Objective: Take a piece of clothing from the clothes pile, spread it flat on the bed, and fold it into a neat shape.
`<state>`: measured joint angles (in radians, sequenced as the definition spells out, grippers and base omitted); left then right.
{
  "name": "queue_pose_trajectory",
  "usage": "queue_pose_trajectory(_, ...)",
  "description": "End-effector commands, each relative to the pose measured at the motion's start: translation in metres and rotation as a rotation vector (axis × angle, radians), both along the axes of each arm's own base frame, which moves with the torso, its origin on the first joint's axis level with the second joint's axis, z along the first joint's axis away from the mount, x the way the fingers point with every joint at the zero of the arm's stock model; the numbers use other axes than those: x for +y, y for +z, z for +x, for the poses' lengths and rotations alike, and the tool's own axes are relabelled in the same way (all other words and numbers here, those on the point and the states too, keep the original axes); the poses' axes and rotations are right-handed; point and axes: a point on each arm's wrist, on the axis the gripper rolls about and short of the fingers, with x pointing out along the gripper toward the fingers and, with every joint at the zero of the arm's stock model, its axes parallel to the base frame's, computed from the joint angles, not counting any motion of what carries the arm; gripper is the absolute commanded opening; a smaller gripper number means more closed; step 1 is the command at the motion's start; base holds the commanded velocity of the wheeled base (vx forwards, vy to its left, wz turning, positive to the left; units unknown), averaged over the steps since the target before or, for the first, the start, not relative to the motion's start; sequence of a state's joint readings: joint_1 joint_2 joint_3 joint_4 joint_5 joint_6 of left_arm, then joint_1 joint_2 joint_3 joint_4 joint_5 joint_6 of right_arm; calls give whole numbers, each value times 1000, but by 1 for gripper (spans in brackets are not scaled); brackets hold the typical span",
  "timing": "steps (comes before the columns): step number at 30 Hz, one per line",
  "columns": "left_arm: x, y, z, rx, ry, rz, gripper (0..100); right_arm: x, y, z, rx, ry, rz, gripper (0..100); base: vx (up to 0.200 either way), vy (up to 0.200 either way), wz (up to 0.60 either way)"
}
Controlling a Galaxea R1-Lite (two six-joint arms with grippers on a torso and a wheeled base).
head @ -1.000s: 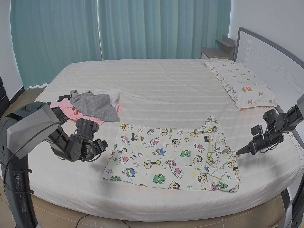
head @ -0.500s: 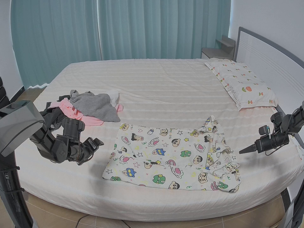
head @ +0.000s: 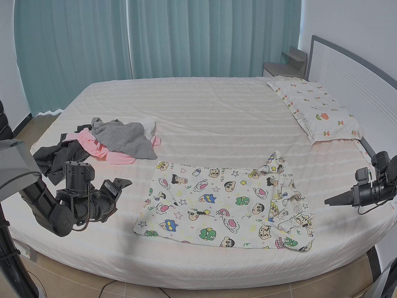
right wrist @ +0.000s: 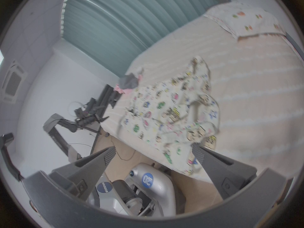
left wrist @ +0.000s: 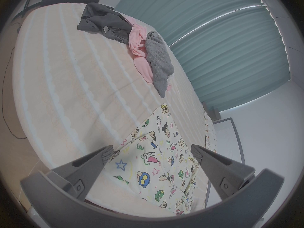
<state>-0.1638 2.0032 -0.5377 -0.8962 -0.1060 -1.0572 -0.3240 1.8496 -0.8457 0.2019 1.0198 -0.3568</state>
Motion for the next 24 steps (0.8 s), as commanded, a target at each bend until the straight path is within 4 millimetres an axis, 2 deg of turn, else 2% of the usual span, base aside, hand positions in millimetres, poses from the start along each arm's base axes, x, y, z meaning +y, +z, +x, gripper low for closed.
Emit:
queue_pose_trajectory(1,-8,-8,-14,-11,-31,-1,100,24,49,5,-69,44,95,100,0,0,0)
queue_pose_trajectory(3,-8,-8,-15,-16,-31,-4,100,21,60,18,24,-31,165,100,0,0,0)
queue_pose_trajectory(4,-8,-8,-15,-26,-31,-3,100,22,64,21,130,-93,237,100,0,0,0)
queue_pose_trajectory(6,-8,-8,-16,-24,-32,-4,100,21,60,20,169,-129,261,100,0,0,0)
queue_pose_trajectory(7,-8,-9,-16,-23,-32,-4,100,20,54,18,174,-133,261,100,0,0,0)
queue_pose_trajectory(10,-8,-12,-14,-17,-34,4,100,17,16,7,192,-181,231,100,0,0,0)
queue_pose_trajectory(12,-9,-13,-14,-11,-39,4,100,15,0,4,183,-215,202,100,0,0,0)
queue_pose_trajectory(13,-9,-13,-14,-11,-39,4,100,15,0,4,183,-215,202,100,0,0,0)
queue_pose_trajectory(14,-12,-15,-14,-7,-48,8,100,12,-18,-2,122,-240,174,100,0,0,0)
queue_pose_trajectory(16,-13,-16,-16,-1,-52,9,100,14,-30,-9,71,-258,143,100,0,0,0)
queue_pose_trajectory(20,-14,-16,-16,-4,-54,9,100,18,-36,-17,10,-301,101,100,0,0,0)
queue_pose_trajectory(22,-14,-17,-16,-2,-51,11,100,23,-26,-29,2,-355,132,100,0,0,0)
queue_pose_trajectory(24,-15,-20,-16,7,-53,13,100,25,-24,-28,-7,-417,126,100,0,0,0)
